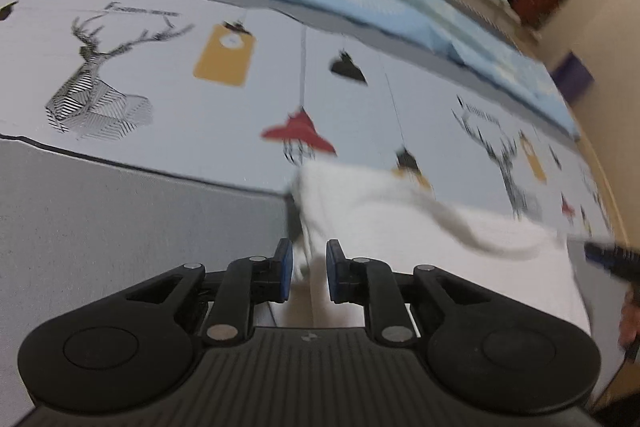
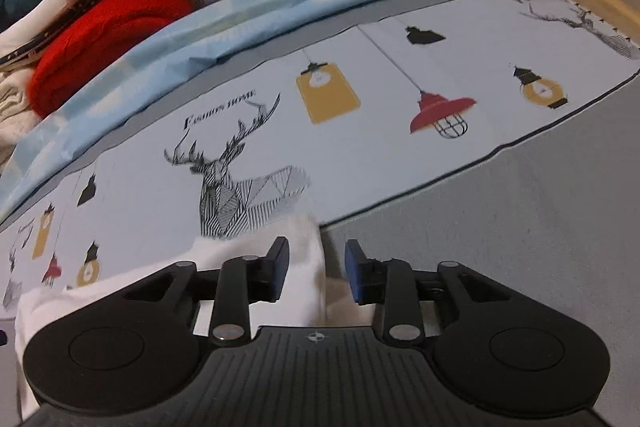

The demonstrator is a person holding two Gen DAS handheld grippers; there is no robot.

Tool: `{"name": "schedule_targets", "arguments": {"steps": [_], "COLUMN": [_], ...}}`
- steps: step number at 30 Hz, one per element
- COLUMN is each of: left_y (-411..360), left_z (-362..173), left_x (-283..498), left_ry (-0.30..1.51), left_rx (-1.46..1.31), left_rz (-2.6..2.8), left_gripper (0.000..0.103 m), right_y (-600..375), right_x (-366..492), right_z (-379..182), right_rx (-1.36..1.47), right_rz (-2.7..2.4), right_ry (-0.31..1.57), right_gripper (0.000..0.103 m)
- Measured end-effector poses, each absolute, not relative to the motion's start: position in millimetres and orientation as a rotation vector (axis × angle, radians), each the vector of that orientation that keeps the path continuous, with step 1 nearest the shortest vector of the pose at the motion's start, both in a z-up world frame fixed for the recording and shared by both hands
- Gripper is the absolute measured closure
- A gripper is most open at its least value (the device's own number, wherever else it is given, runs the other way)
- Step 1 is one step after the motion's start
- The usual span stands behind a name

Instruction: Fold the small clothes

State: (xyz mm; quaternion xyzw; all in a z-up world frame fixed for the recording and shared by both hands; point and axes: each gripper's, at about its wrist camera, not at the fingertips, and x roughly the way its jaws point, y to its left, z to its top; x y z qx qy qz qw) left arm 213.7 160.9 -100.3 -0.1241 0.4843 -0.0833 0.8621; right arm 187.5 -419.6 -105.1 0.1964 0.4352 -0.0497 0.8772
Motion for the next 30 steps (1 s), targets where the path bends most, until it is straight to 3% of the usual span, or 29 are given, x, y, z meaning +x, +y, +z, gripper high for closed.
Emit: {"name": "schedule_targets", "arguments": {"steps": [3,12,15,17,18,19,23,27,30], "left_y": [155.9,136.6,132.6,128.2,128.5,130.4,142.2,131.8,129.0], "left_z": [-108.5,-129.4,-139.2,-139.5,-136.7,-132.8,-106.1,-124.3,-116.9], "left_x": [204.8,162.8,150.6,142.0,139.2,138.2,126.5,109.9,108.0], "left_ry": [1.12,1.327,1.368,1.359,1.347,1.336,1.267,1.36,1.327], "left_rx": [-0.23,-0.031,0.03,0.089,0.097,0.085,0.044,0.217,0.256], "left_rz": [-0.254,-0.408,-0.408,-0.414,-0.415,-0.418,-0.433,-0.436,-0.469], "left_gripper": [0.069,0.068,0.072,0.09,0.091,0.093,0.097,0.097,0.093], "right_y": [-422.7,-402.2,-392.7,-391.6,-391.4,-392.3,-407.4,-409.1,-406.4], "right_x": [179.9,142.0,126.3,118.6,115.7,112.0,105.1,103.9,110.1], "right_z": [-107.4,-109.7,-111.1,-108.9,-106.6,-102.3,-83.4,-107.7,-102.9], "right_rx": [0.43,0.306,0.212,0.193,0.187,0.186,0.309,0.265,0.259], "right_rz": [-0.066,0.15,0.171,0.183,0.185,0.181,0.169,0.048,0.009], "right_ry": [0.972,1.207,1.265,1.273,1.266,1.252,1.189,1.366,1.347], "right_gripper": [0.068,0.066,0.066,0.071,0.093,0.1,0.101,0.1,0.099]}}
